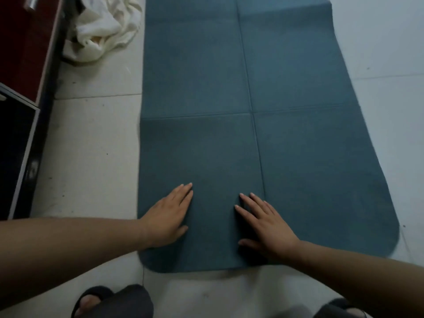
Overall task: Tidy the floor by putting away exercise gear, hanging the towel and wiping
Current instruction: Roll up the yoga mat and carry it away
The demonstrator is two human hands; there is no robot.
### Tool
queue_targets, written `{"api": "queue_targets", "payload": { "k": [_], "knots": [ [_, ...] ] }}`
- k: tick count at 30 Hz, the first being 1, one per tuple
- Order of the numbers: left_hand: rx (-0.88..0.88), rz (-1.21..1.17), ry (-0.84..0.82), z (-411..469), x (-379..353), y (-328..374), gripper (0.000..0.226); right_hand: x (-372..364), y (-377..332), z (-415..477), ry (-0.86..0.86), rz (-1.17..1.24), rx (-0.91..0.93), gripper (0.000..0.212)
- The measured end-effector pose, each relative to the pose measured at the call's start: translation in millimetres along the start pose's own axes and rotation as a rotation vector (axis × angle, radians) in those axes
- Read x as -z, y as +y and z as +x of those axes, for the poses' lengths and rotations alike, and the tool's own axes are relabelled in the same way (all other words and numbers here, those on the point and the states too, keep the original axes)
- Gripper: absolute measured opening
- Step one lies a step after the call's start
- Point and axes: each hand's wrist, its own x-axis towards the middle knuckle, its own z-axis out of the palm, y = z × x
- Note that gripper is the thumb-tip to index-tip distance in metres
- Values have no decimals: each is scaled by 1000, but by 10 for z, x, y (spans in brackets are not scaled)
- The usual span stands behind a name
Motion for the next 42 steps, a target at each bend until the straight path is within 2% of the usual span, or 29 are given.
{"api": "queue_targets", "payload": {
  "k": [5, 8, 16, 20, 24, 27, 29, 31, 33, 35, 38, 42],
  "knots": [
    [-51, -41, -19, 78, -21, 241, 77, -46, 10, -227, -27, 52, 98, 88],
    [-39, -47, -30, 50, -91, 318, 76, -57, 75, -271, -37, 3, 144, 95],
    [-57, -13, -60, 34, -59, 335, 76, -62, 86, -300, -61, -65, 155, 102],
    [-81, -46, -135, 24, 25, 326, 76, 28, 44, -354, -41, -85, 234, 89],
    [-84, -171, -175, -34, 411, 287, 79, 295, 104, -353, 87, -34, 340, 52],
    [-15, -375, -144, -95, 840, 261, 54, 676, 157, -333, 142, 37, 362, 21],
    [-7, -478, -136, -94, 1063, 272, 51, 939, 171, -309, 169, 44, 328, 12],
    [-22, -539, -146, -75, 1212, 304, 55, 1198, 167, -248, 197, 51, 270, 11],
    [-25, -569, -147, -20, 1319, 315, 47, 1439, 178, -146, 219, 58, 215, 14],
    [-41, -511, -120, 63, 1401, 283, 35, 1611, 203, -20, 229, 67, 160, 16],
    [-45, -356, -9, 220, 1455, 153, 30, 1750, 203, 175, 245, 100, 112, 15],
    [56, -368, 65, 415, 1416, -76, 25, 1829, 114, 335, 323, 46, 60, 32]
  ]
}}
